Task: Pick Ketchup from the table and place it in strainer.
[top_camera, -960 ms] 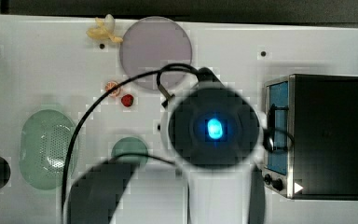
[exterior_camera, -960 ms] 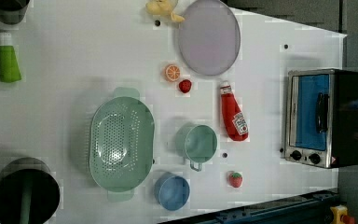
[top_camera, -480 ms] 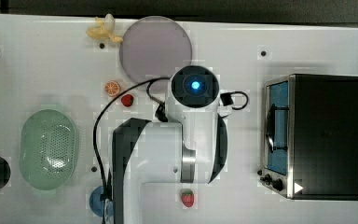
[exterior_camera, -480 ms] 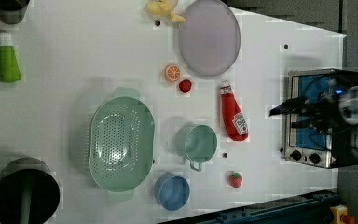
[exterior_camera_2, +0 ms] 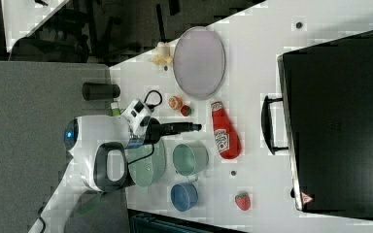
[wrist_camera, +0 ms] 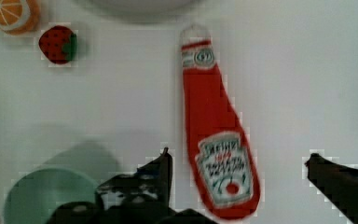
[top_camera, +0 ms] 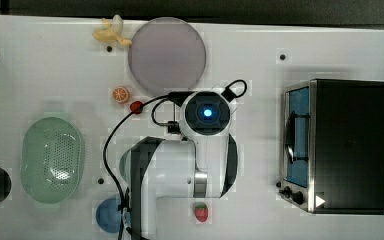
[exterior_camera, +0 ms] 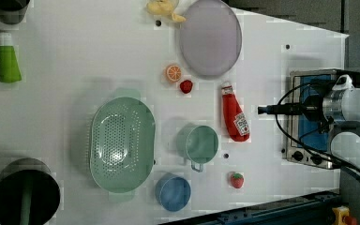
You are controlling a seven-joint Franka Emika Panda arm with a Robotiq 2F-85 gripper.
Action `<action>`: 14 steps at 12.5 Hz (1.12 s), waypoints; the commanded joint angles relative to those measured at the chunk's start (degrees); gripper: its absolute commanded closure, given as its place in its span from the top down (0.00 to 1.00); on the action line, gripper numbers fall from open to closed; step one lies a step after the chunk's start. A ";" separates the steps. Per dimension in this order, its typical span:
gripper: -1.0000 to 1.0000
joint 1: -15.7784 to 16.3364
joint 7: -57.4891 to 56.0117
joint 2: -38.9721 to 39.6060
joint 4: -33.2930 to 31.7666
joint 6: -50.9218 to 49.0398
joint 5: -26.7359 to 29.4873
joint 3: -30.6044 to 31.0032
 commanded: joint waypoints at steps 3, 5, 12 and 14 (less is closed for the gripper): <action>1.00 -0.40 -8.35 4.30 -5.75 8.39 0.02 -0.19; 1.00 -0.36 -8.36 7.35 -6.76 12.72 -0.04 -0.24; 0.96 -0.35 -8.37 16.86 -8.23 24.16 -0.14 -0.54; 0.72 -0.35 -8.33 17.63 -8.14 24.73 -0.14 -0.57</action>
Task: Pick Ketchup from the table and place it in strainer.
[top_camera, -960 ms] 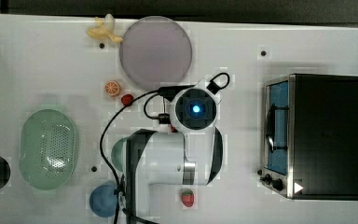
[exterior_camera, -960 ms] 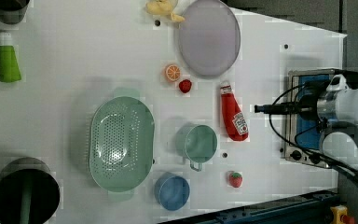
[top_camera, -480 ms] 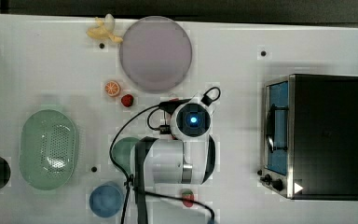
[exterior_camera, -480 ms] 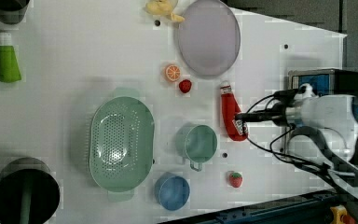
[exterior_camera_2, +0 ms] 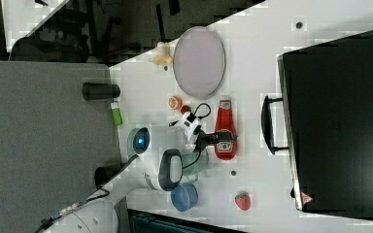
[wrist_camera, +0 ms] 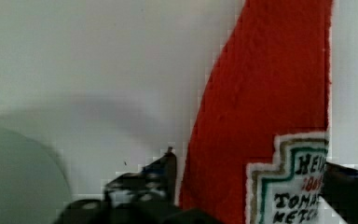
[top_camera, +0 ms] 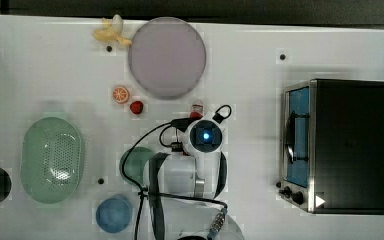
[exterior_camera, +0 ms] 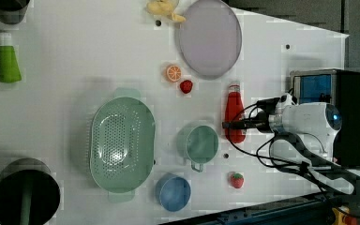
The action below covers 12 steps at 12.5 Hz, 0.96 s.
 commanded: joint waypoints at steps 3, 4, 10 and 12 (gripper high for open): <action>0.63 0.04 -1.72 -3.03 0.82 1.34 -0.19 -0.02; 0.63 0.01 -1.73 -4.59 0.77 0.67 -0.17 -0.10; 0.63 0.06 -0.62 -21.39 1.46 -17.07 -0.08 -0.09; 0.63 0.27 0.94 -27.56 3.30 -26.11 0.00 1.35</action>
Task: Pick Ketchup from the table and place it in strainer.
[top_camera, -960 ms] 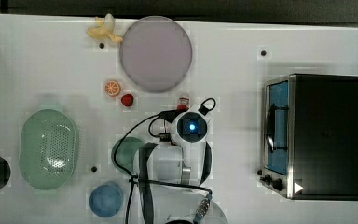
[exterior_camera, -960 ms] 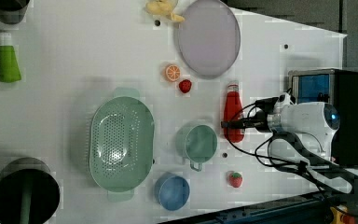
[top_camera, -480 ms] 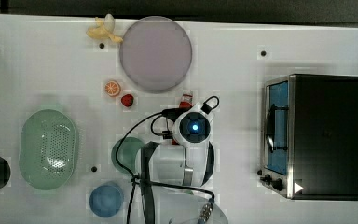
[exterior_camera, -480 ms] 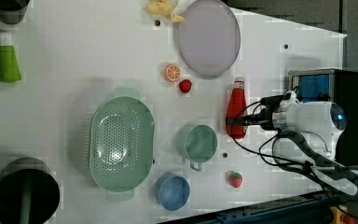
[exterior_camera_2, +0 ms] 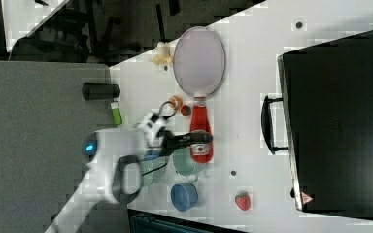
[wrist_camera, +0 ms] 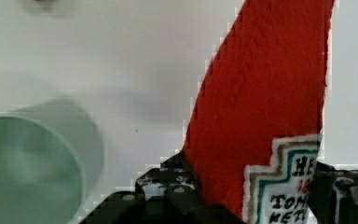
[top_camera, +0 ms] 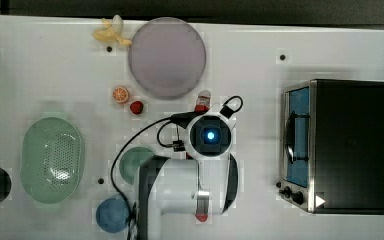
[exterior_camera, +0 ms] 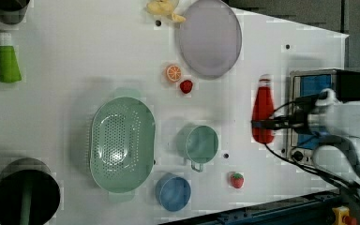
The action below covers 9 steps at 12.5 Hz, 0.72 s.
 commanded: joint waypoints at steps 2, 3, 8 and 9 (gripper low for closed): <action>0.63 0.48 5.55 -10.36 5.91 -15.34 0.51 4.28; 0.63 0.67 8.19 -11.56 7.51 -19.60 0.53 5.71; 0.63 1.60 13.86 -12.16 14.02 -25.83 0.98 14.12; 0.63 1.67 17.04 -12.06 14.30 -25.68 1.50 15.98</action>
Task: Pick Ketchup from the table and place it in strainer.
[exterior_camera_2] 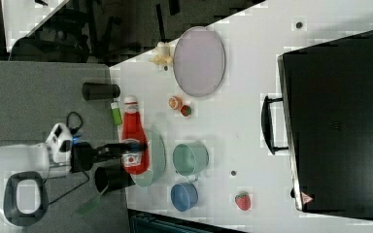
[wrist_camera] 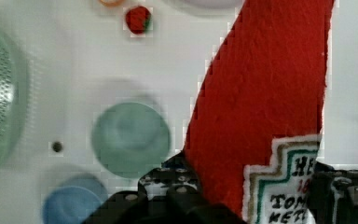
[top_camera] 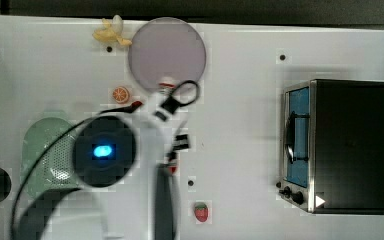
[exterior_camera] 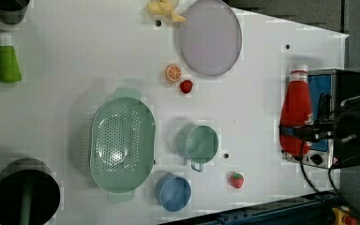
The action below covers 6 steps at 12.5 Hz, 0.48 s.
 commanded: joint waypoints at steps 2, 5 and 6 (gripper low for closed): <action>0.63 1.64 15.74 2.38 0.58 -0.02 0.94 7.31; 0.63 2.22 23.08 5.32 0.59 6.54 0.95 14.02; 0.63 2.27 25.91 6.98 0.56 9.35 0.94 16.20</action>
